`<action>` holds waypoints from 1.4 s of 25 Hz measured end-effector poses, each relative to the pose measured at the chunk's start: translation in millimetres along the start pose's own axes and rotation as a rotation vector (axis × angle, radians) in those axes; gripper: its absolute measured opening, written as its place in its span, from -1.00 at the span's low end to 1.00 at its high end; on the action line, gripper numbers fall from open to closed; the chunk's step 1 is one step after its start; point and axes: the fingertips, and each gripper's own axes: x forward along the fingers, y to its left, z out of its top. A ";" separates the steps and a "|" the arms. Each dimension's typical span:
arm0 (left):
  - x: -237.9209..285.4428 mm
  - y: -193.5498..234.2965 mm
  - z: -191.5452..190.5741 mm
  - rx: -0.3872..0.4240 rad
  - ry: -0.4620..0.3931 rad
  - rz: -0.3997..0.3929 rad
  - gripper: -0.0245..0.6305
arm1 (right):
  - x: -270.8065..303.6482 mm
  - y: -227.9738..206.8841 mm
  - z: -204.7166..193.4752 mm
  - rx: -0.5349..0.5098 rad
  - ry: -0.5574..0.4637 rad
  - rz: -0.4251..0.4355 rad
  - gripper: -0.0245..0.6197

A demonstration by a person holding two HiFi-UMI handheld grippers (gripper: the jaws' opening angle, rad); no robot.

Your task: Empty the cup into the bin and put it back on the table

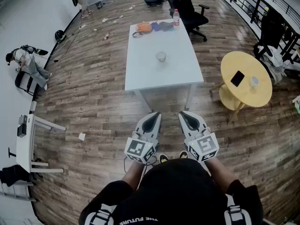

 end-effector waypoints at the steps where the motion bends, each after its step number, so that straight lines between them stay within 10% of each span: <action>1: -0.1 0.7 -0.5 0.000 -0.001 0.001 -0.86 | 0.9 0.5 -0.5 -0.003 0.001 0.002 -0.88; 35: -40.5 96.3 -18.5 -0.063 0.020 0.059 -0.86 | 70.3 26.9 -14.4 0.025 0.026 -0.015 -0.87</action>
